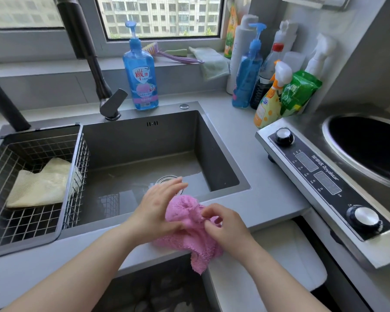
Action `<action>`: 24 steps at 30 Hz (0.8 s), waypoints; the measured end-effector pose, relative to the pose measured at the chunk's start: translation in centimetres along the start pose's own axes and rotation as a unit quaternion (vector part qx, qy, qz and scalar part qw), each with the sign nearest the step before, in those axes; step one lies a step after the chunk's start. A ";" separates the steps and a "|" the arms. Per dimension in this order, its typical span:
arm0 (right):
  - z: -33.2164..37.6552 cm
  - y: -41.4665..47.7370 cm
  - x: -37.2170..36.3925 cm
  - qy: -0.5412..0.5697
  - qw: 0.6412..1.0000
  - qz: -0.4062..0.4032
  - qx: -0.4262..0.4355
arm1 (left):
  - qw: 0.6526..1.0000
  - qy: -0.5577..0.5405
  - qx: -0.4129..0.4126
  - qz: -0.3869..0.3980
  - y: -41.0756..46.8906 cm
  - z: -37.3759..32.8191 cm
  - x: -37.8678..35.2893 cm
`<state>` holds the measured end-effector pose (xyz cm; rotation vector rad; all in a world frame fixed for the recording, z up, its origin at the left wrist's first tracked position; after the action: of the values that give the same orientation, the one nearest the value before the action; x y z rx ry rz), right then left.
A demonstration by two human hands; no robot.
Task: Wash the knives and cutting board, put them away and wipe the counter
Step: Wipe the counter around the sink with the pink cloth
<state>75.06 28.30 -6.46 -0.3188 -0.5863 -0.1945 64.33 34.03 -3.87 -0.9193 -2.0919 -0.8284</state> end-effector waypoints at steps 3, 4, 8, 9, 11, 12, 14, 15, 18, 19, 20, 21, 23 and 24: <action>1.1 -0.1 0.4 0.088 0.995 0.046 0.005 | 0.996 0.041 -0.038 0.071 1.5 -1.6 -0.1; 1.7 -0.1 0.9 0.106 0.993 0.050 0.011 | 0.992 0.057 -0.043 0.101 1.8 -1.8 -0.3; 4.2 0.4 2.8 0.137 0.989 0.047 0.026 | 0.977 0.129 -0.064 0.155 3.0 -1.7 0.4; 4.9 0.6 3.3 0.141 0.988 0.046 0.029 | 0.975 0.144 -0.064 0.154 3.1 -1.4 1.1; 6.5 1.1 4.2 0.142 0.989 0.038 0.035 | 0.985 0.116 -0.026 0.127 3.4 -0.2 3.1; 7.5 1.3 4.8 0.146 0.988 0.033 0.042 | 0.993 0.074 0.009 0.096 3.5 0.4 4.6; 9.9 1.4 6.3 0.167 0.983 0.023 0.068 | 0.999 0.001 0.045 0.029 3.7 0.6 7.6; 11.1 1.3 7.1 0.177 0.980 0.019 0.084 | 0.999 -0.027 0.043 -0.004 3.9 0.2 9.1; 14.2 0.8 9.3 0.215 0.968 0.018 0.131 | 0.989 -0.107 0.009 -0.100 4.2 -1.6 13.2; 14.9 0.5 9.9 0.229 0.963 0.021 0.142 | 0.984 -0.129 -0.004 -0.120 4.1 -2.2 14.2; 15.5 0.2 10.4 0.242 0.958 0.024 0.152 | 0.980 -0.147 -0.018 -0.133 4.0 -2.9 15.1; 15.9 -0.1 10.6 0.255 0.953 0.027 0.160 | 0.976 -0.161 -0.035 -0.142 3.8 -3.8 15.9; 16.2 -0.8 10.6 0.280 0.944 0.039 0.168 | 0.972 -0.179 -0.061 -0.138 3.2 -5.2 16.5; 15.9 -1.1 10.3 0.285 0.942 0.048 0.167 | 0.973 -0.185 -0.065 -0.121 2.8 -5.6 16.2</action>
<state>75.03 31.88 12.19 0.0468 -0.0215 -0.0822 60.26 36.95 12.79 -0.9574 -2.5371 -0.9889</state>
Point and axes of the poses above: each hand's wrist, its own y-axis towards the middle knuckle, its own x-axis out of the back of the hand, z = x × y, the point moved 10 cm from there along y, towards the middle knuckle, and after that the axes turned 13 degrees about -x, right-handed, at the moved point
